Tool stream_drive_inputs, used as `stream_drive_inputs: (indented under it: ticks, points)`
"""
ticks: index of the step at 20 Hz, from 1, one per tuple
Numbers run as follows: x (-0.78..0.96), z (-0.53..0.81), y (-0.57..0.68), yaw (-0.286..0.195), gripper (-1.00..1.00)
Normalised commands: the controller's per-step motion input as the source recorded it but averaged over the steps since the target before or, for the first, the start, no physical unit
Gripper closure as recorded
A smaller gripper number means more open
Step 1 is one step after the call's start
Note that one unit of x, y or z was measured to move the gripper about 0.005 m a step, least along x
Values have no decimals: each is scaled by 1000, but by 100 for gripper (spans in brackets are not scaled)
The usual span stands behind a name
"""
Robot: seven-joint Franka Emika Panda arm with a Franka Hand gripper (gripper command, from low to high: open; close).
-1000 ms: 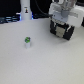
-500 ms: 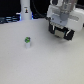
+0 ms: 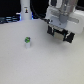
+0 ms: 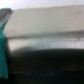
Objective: Open the kcup holder, insert the kcup into the holder, and close the kcup holder
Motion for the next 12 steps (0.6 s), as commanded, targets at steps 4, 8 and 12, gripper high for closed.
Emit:
stream_drive_inputs:
  ticks: [4,8,12]
  points:
    - [845,156,-480,-90,100]
    - [835,134,-509,-90,100]
    - [838,92,-529,-90,100]
